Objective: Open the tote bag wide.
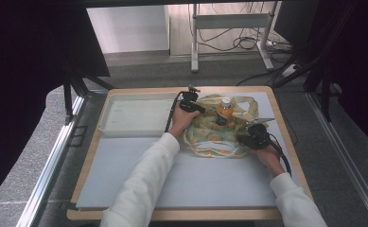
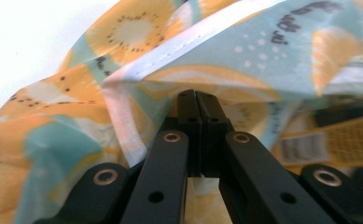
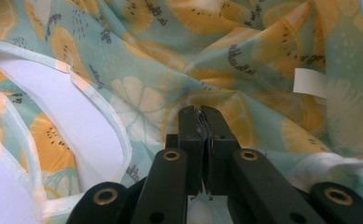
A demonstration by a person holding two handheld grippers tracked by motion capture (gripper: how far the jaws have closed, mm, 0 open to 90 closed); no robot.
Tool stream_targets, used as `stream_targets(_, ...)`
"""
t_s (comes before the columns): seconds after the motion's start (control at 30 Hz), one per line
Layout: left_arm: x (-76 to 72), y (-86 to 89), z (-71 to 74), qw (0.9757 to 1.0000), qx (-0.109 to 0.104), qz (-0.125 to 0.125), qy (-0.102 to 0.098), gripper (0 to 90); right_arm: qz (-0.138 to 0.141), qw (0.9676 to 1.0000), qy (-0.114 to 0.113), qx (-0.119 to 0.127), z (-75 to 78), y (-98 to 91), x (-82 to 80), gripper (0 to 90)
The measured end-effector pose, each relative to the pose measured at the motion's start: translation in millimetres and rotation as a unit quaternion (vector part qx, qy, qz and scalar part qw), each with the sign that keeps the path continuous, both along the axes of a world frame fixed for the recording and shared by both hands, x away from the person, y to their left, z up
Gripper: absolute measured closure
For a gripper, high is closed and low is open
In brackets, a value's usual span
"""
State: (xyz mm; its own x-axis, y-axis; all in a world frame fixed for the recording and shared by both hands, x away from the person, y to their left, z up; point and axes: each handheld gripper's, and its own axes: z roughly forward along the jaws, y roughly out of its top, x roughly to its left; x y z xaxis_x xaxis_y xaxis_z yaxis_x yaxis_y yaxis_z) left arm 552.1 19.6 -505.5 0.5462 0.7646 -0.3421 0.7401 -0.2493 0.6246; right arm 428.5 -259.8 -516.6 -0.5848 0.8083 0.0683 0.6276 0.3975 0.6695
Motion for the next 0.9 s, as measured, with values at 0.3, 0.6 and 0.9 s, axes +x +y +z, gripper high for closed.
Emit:
stream_targets(0.3,-32.2,7.9,26.5,0.9987,-0.032,-0.022,-0.032,89.3,0.0,1.0,-0.001,-0.003,0.3,0.7,-0.5,85.9)
stream_targets(0.6,-75.7,17.6,36.2,0.9955,-0.044,-0.062,-0.057,89.4,0.0,1.0,-0.001,-0.004,0.4,1.0,-0.9,85.8)
stream_targets(0.9,-124.8,35.1,22.9,0.9944,-0.028,-0.075,-0.069,89.0,-0.004,1.0,0.001,-0.002,0.1,2.3,-1.6,85.7)
